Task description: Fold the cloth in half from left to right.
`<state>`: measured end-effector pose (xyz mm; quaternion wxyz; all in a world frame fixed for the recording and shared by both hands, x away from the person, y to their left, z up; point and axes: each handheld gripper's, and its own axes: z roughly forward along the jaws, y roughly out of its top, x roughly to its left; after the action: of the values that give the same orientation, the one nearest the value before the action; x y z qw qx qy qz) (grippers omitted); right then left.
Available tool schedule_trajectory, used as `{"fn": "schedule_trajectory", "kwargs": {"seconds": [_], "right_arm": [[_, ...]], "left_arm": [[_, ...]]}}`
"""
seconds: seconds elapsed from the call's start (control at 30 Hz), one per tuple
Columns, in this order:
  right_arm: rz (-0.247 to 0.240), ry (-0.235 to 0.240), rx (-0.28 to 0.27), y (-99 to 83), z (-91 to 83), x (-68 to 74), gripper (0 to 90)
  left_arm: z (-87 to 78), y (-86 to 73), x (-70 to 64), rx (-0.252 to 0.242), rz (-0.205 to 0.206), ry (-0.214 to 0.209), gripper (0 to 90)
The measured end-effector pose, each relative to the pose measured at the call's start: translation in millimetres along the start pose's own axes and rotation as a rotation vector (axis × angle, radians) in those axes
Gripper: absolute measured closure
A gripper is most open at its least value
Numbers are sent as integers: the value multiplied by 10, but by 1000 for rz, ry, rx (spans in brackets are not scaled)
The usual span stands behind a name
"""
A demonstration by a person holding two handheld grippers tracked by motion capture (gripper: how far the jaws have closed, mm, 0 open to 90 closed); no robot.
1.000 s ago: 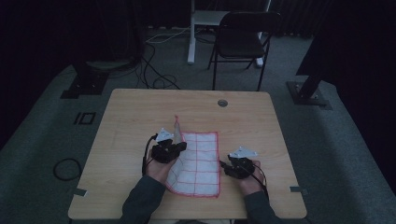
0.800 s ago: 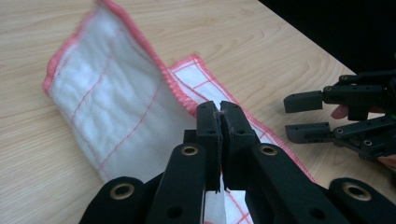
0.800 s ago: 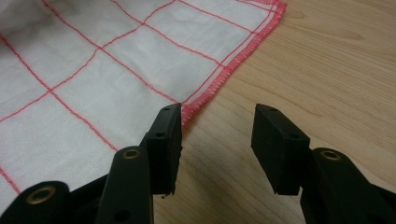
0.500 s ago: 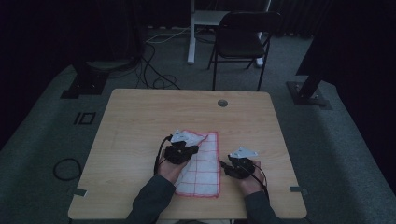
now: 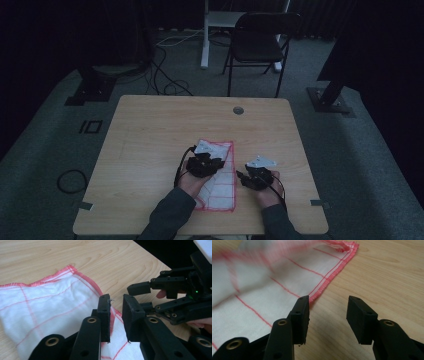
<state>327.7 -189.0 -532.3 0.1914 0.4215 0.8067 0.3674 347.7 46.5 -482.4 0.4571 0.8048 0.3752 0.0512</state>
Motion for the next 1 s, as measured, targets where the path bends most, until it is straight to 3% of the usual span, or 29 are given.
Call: {"fn": "schedule_trajectory", "kwargs": {"seconds": [0.23, 0.53, 0.83, 1.0], "right_arm": [[-4, -15, -10, 117, 16, -28, 559], [6, -19, -14, 314, 186, -58, 573], [67, 12, -19, 558, 428, -146, 552], [85, 15, 18, 647, 604, -199, 533]], "left_arm": [[-208, -58, 58, -24, -4, 36, 734], [-439, -333, 200, -18, -45, 82, 714], [-533, -631, 266, 14, -87, 87, 675], [-521, -756, 271, 32, -101, 75, 663]]}}
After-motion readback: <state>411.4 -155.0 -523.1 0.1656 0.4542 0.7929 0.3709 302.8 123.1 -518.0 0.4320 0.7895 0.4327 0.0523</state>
